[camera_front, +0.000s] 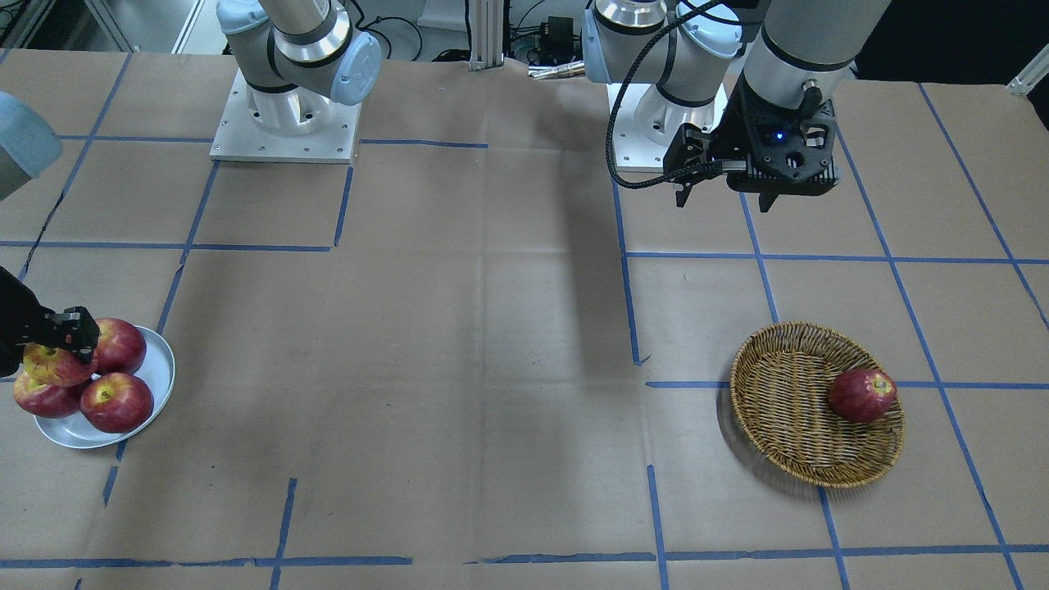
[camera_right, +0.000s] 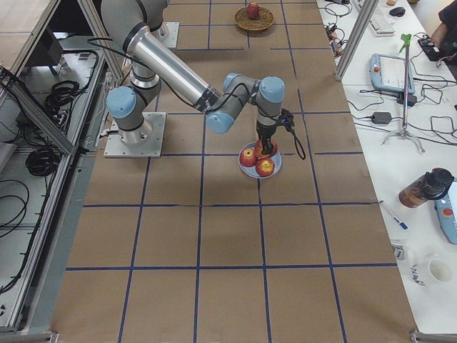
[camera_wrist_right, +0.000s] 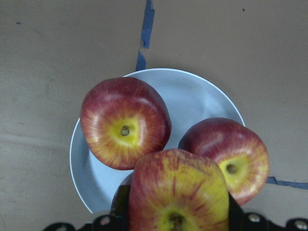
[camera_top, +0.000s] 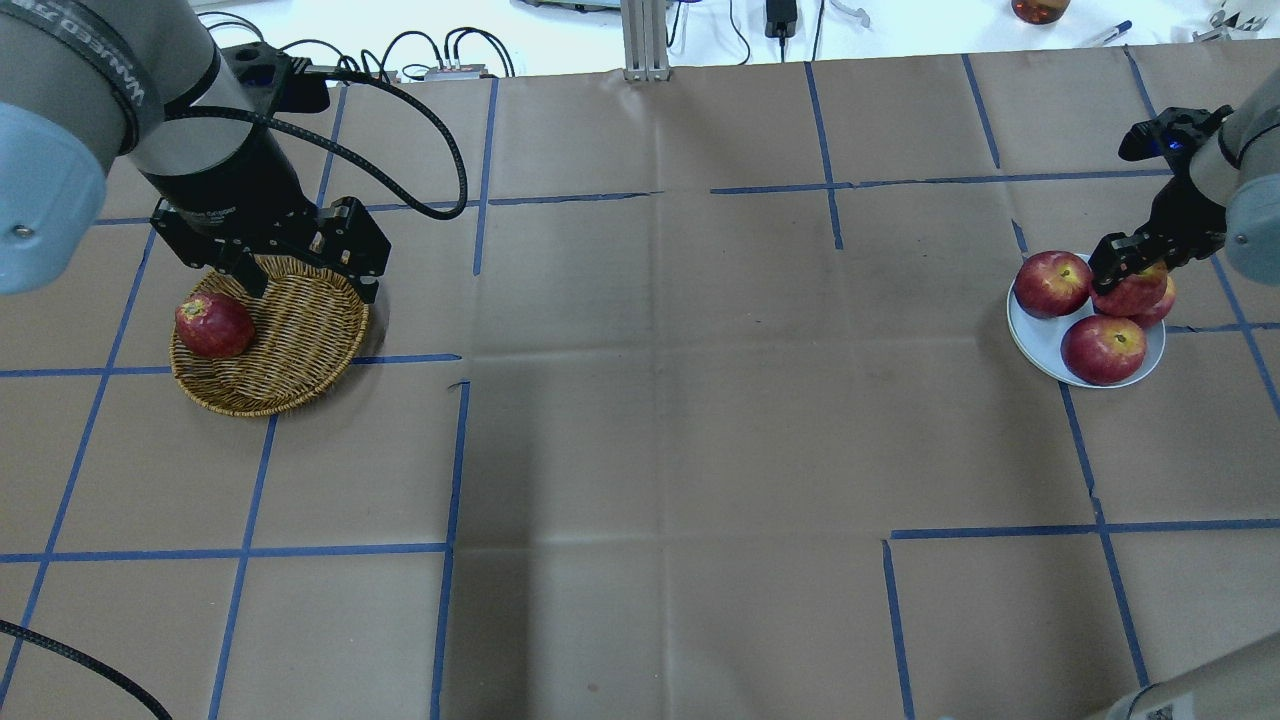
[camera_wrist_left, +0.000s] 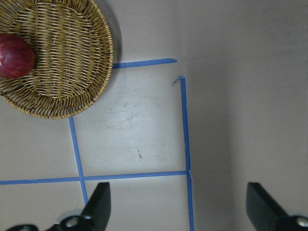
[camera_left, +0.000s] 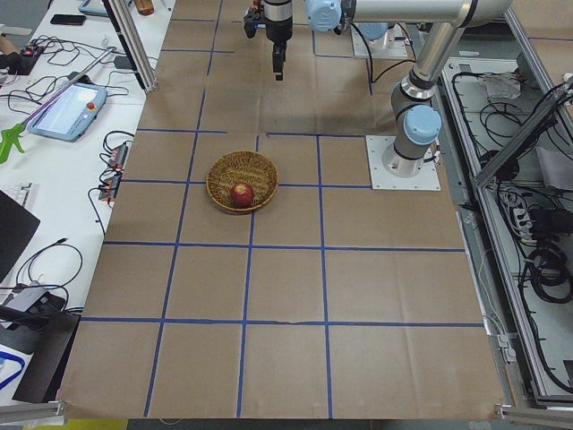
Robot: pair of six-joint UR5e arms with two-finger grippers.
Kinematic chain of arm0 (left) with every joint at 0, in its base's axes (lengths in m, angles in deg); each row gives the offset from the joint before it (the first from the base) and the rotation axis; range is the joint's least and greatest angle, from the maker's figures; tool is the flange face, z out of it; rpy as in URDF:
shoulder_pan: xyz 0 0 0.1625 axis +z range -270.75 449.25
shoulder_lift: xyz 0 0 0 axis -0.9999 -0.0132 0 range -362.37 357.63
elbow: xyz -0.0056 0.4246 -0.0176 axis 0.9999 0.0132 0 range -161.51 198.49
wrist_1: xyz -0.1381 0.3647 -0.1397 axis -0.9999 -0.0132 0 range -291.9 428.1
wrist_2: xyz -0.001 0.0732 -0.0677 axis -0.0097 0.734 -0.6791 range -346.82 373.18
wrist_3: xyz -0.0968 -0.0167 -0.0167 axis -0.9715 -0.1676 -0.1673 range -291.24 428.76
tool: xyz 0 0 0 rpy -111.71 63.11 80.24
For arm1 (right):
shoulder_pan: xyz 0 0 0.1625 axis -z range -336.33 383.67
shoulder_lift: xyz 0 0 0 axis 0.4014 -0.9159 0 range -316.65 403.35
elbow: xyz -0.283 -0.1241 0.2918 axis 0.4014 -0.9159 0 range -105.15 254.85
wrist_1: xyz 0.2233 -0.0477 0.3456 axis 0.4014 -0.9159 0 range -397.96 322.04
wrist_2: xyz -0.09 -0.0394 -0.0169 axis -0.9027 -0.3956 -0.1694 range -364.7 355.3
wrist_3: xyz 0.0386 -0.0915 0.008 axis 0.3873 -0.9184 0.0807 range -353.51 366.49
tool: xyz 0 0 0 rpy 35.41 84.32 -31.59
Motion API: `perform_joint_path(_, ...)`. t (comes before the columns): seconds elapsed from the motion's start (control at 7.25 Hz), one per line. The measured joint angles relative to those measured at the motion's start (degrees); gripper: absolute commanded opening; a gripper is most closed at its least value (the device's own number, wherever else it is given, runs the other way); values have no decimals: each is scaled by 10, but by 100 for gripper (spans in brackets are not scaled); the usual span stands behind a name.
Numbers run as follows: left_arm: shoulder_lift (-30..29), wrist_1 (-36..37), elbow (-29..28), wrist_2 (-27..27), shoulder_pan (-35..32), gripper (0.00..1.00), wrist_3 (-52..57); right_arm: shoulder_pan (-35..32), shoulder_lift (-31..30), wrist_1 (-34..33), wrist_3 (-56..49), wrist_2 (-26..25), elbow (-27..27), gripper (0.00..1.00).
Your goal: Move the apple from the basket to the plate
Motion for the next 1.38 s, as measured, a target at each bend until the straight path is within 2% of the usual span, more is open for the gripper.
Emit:
perform_joint_path(0.55,-1,0,0,1,0,99,2,-16,-32,18,7,0,-29,100)
perform_joint_path(0.69,0,-1,0,1,0,99,3,-35,-49,57,22,0,-57,100)
perform_joint_path(0.97,-2,0,0,2,0,99,6,-96,-79,184,124,-1,-126,100)
perform_joint_path(1.1,-3,0,1,2,0,99,8,-132,-88,231,190,-1,-144,100)
perform_joint_path(1.38,-6,2,0,1,1,99,9,-213,-114,280,310,-1,-151,100)
